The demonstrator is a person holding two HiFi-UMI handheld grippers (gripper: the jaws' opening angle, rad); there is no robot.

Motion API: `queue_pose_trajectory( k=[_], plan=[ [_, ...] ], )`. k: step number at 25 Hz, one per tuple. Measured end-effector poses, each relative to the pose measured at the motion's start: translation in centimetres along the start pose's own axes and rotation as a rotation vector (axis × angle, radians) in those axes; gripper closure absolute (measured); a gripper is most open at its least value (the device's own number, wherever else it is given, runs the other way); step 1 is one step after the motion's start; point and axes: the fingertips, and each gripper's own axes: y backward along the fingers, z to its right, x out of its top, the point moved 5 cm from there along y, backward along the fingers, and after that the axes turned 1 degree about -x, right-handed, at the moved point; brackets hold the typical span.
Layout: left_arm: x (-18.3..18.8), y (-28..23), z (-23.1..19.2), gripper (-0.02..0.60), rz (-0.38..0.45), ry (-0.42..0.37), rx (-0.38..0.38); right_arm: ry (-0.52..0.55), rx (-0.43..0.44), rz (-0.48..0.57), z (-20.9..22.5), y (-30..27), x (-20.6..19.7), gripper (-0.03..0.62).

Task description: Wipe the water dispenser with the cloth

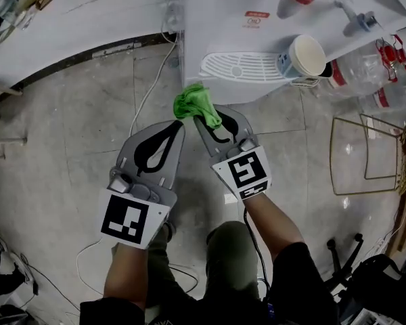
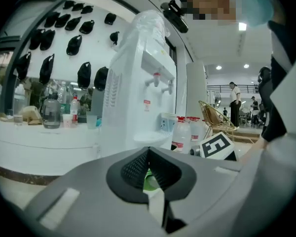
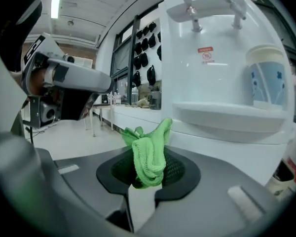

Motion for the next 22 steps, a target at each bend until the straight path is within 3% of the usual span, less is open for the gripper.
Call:
queue_pose_trajectory(
  k=[6,11,16,22],
  plan=[
    [0.7,0.1,-0.4,0.580,0.060,0.018,0.050,0.052,-0.013,-0.021,0.7,-3.1,-1.5,0.497],
    [0.3,0.3,-0.6,0.580,0.010,0.055,0.062,0.059,-0.057,-0.051,3.4,-3.5,-1.9,0.497],
    [1.2,0.3,0.6,0.580,0.018,0.044,0.042,0.018,-0.122,-0.073,8.5,-0.5,-2.8,0.496],
    [-0.5,0.1,1.6,0.580,-0.049,0.029,0.008,0.001,-0.262,-0.132,15.6,3.9,-4.9,0.497]
  ],
)
